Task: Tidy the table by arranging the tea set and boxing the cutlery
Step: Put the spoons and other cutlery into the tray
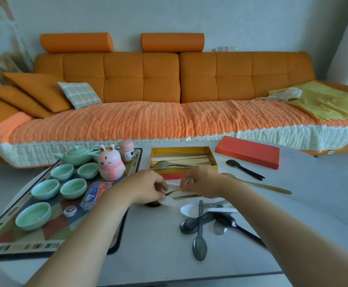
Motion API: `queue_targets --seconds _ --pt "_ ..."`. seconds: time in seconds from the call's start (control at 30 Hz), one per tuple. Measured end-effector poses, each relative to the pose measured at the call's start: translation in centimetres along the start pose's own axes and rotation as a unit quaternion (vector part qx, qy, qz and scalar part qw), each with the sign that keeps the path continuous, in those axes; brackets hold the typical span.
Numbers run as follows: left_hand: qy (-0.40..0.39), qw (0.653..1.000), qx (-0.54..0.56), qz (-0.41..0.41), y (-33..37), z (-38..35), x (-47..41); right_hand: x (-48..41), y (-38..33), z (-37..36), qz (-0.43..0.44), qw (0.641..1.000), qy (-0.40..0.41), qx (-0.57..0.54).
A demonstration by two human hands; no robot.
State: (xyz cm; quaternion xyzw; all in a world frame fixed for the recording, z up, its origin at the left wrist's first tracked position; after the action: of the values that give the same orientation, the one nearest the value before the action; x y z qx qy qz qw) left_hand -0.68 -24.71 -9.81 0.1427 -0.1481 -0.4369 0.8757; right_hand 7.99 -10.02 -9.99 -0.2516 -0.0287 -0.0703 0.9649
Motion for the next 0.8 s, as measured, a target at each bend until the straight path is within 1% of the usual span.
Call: queue_targets --seconds 0.13,0.3,0.4,0.5,0.63,0.67,0.7,0.8 --pt "0.009 0.999 0.032 -0.003 0.0 0.4 -0.2 -0.2 0.4 0.9 0.005 1.000 0.021 0.008" --pt "-0.004 1.000 0.020 -0.017 -0.1 0.1 -0.5 -0.3 0.7 2.1 0.005 0.999 0.026 0.042" --pt "0.022 0.998 0.051 -0.028 0.5 0.6 -0.5 -0.4 0.8 3.0 0.009 0.999 0.029 0.045" --pt "0.058 0.994 0.088 -0.035 0.8 1.4 -0.7 -0.5 1.0 3.9 0.010 0.998 0.052 0.024" --pt "0.131 0.981 0.140 -0.028 0.1 2.5 -1.6 -0.8 1.4 4.5 0.004 0.997 0.075 -0.010" --pt "0.130 0.978 0.161 -0.028 -0.2 2.6 -1.8 -0.8 1.5 4.5 0.001 0.997 0.077 -0.012" --pt "0.114 0.976 0.184 -0.034 -0.3 2.5 -2.0 -0.9 1.5 4.6 0.000 0.997 0.076 -0.010" --pt "0.015 0.978 0.199 -0.060 -0.1 1.8 -2.2 -1.1 1.6 4.7 -0.005 0.997 0.073 0.006"
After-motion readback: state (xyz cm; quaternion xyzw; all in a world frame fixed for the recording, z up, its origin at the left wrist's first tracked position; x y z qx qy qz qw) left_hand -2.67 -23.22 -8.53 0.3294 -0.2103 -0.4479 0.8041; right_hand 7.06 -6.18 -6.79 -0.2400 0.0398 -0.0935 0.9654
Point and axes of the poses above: each hand's wrist, its own x-axis away from the middle knuckle, its own z-axis out of the back of the hand, y = z × x, the point moved 6 cm from there along -x, towards the middle knuckle
